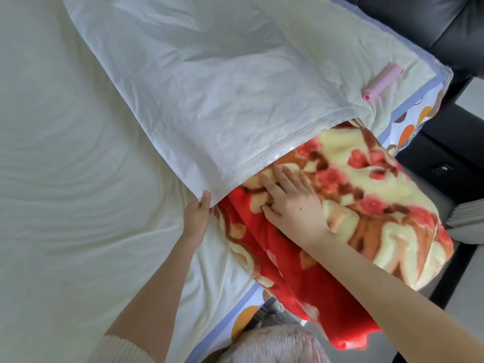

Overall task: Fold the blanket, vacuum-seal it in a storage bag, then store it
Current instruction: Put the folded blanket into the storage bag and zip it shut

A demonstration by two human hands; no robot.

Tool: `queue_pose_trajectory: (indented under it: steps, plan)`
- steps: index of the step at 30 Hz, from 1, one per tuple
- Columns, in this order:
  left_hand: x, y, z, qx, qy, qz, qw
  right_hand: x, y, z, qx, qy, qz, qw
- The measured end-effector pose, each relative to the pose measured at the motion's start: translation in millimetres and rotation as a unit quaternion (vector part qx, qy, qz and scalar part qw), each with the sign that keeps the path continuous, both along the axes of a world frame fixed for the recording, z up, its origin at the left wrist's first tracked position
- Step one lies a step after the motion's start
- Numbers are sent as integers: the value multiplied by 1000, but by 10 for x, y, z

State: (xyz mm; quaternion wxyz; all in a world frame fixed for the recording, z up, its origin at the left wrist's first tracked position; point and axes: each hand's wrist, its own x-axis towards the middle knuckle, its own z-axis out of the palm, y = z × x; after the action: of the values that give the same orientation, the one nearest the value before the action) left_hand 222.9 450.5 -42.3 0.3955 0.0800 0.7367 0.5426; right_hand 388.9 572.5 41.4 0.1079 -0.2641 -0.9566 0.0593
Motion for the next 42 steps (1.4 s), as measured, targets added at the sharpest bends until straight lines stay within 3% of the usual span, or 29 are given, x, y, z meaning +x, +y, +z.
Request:
queue_pose_trajectory:
  steps: [3, 5, 6, 8, 9, 11, 14, 15, 18, 22, 28, 33, 37, 40, 42]
  plan:
    - [5, -35, -59, -33, 23, -16, 999, 404, -90, 274, -27, 69, -93, 993]
    - [-10, -35, -104, -40, 11, -20, 999, 920, -122, 374, -72, 108, -263, 956]
    - [-22, -24, -142, -48, 6, -20, 999, 1217, -146, 377, -120, 107, -372, 914]
    - [-25, -7, -168, -60, 0, -25, 998, 1650, -268, 369, -299, 141, -527, 783]
    - [-11, 7, -159, -61, -1, -25, 998, 1780, -366, 358, -386, 187, -551, 716]
    - [59, 28, -42, -55, -5, -22, 998, 1900, -582, 298, -498, 243, -560, 616]
    - [134, 40, 123, -49, -3, -23, 999, 1825, -855, 209, -649, 220, -571, 453]
    - [146, 38, 162, -52, 4, -21, 998, 1764, -896, 193, -679, 239, -558, 413]
    - [143, 30, 330, -51, 31, -23, 998, 1517, -860, 272, -658, 324, -543, 408]
    - [105, 93, 826, -25, 86, -47, 995, 1271, -537, 713, -579, 378, -551, 467]
    - [182, 465, 2004, 59, 112, -137, 982, 918, 165, 1772, -533, 468, -525, 471]
    - [165, 816, 3046, 122, 141, -165, 969, 688, 424, 2506, -542, 464, -473, 517]
    - [15, 803, 3298, 69, 184, -246, 949, 594, 229, 2554, -604, 465, -449, 465]
    - [-60, 715, 3149, 15, 183, -257, 949, 471, 16, 2228, -683, 434, -462, 363]
    - [-67, 643, 2988, 2, 157, -258, 953, 393, -46, 1965, -698, 380, -512, 327]
